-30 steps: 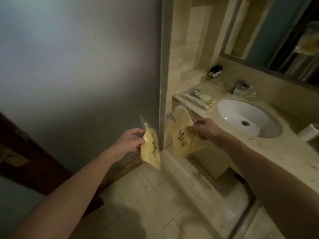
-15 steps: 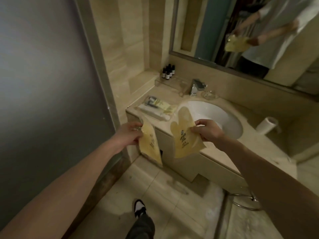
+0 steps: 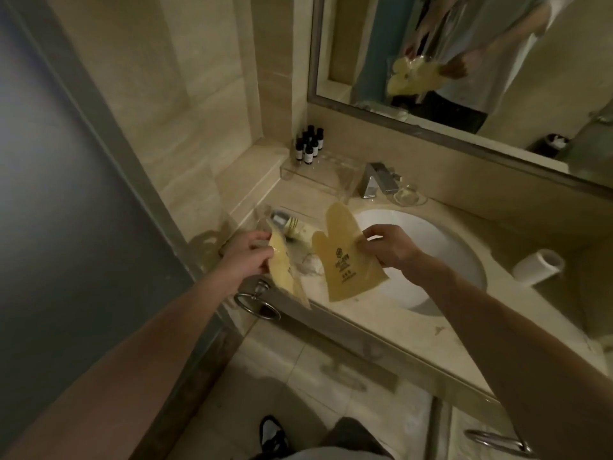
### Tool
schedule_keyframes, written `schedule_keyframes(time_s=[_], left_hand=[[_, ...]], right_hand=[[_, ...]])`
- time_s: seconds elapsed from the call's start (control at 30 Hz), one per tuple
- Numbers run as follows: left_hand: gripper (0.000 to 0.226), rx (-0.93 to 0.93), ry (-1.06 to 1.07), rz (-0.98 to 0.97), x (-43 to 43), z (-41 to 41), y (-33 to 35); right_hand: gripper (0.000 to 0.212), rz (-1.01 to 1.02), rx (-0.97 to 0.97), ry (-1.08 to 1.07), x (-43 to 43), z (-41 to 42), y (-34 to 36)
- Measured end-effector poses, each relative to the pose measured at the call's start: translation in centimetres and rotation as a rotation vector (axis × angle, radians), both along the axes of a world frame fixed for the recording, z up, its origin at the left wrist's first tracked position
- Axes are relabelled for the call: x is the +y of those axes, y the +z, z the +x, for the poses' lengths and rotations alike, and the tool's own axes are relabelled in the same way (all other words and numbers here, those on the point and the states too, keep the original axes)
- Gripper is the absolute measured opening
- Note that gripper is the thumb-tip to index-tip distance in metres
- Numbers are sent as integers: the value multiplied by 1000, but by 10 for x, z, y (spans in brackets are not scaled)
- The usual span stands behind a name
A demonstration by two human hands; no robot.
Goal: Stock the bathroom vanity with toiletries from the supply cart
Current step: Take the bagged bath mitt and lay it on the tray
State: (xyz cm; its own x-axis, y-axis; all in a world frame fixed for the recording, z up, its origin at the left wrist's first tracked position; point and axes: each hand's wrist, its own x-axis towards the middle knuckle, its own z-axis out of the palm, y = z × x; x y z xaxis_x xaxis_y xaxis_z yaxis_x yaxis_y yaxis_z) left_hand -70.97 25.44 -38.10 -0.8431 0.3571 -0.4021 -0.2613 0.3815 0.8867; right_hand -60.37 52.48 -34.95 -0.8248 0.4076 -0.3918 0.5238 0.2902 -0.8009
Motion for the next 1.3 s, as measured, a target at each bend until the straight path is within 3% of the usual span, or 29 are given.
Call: schedule_keyframes(time_s=[0.43, 0.63, 0.83, 0.97, 1.07, 1.17, 1.3], left_hand=[[34, -52, 214, -5, 83, -74, -29], [29, -73, 344, -2, 129, -98, -32], [29, -118, 547, 127, 151, -99, -50], [24, -190, 644, -43, 148, -80, -76], [4, -348, 619, -205, 139, -75, -93], [18, -405, 463, -412, 126, -78, -94], [28, -266, 288, -651, 109, -87, -90]], right_hand=[[18, -91, 16, 200, 88, -122, -29], [31, -175, -2, 299, 123, -165, -34], [28, -207, -28, 322, 150, -198, -51], [23, -202, -66, 353, 157, -211, -62], [23, -217, -93, 374, 154, -224, -68], [18, -230, -89, 386, 148, -235, -71], [16, -236, -84, 444, 135, -243, -74]])
